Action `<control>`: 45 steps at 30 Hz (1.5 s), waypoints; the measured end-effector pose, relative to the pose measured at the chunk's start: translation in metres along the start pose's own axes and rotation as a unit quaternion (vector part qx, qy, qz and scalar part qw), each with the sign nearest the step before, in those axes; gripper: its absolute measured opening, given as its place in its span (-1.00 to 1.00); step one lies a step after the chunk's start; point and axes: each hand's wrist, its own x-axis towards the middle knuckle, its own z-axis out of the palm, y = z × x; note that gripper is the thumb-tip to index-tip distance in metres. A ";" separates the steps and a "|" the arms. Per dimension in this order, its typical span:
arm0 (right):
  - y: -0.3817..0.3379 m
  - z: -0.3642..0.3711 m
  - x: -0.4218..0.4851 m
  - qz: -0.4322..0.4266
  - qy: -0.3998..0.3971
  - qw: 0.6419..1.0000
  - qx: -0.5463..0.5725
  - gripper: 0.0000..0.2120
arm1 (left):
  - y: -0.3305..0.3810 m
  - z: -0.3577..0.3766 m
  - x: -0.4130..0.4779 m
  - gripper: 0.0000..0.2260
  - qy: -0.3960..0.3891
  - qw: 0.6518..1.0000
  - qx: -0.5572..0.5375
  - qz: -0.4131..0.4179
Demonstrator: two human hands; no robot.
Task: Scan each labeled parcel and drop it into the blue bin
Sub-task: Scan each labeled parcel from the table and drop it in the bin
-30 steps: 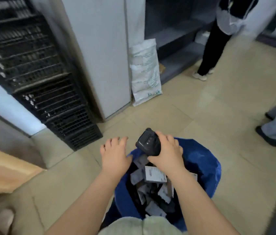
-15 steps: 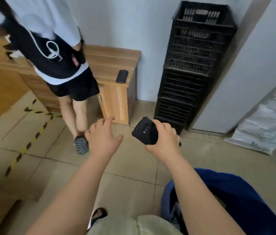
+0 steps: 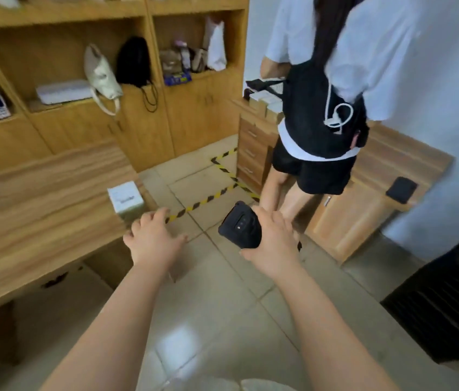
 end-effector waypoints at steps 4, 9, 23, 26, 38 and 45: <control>-0.087 0.059 0.057 -0.062 -0.025 0.998 0.005 -0.18 | -0.086 -0.032 0.058 -0.35 0.023 0.995 0.020 -0.091; -0.161 0.116 0.113 -0.059 -0.058 0.996 -0.015 -0.19 | -0.156 -0.041 0.107 -0.33 0.022 0.989 0.007 -0.146; -0.198 0.193 0.256 -0.130 -0.173 0.976 -0.038 -0.18 | -0.160 0.035 0.228 -0.25 -0.060 0.965 -0.015 -0.255; -0.193 0.198 0.298 -0.147 -0.196 0.968 -0.051 -0.16 | -0.148 0.057 0.252 -0.16 -0.095 0.938 -0.051 -0.329; -0.188 0.203 0.417 -0.183 -0.244 0.951 -0.051 -0.14 | -0.119 0.103 0.321 0.04 -0.099 0.871 -0.229 -0.422; -0.203 0.205 0.438 -0.218 -0.251 0.942 -0.040 -0.16 | -0.148 0.092 0.325 -0.28 0.039 0.705 -0.477 -0.524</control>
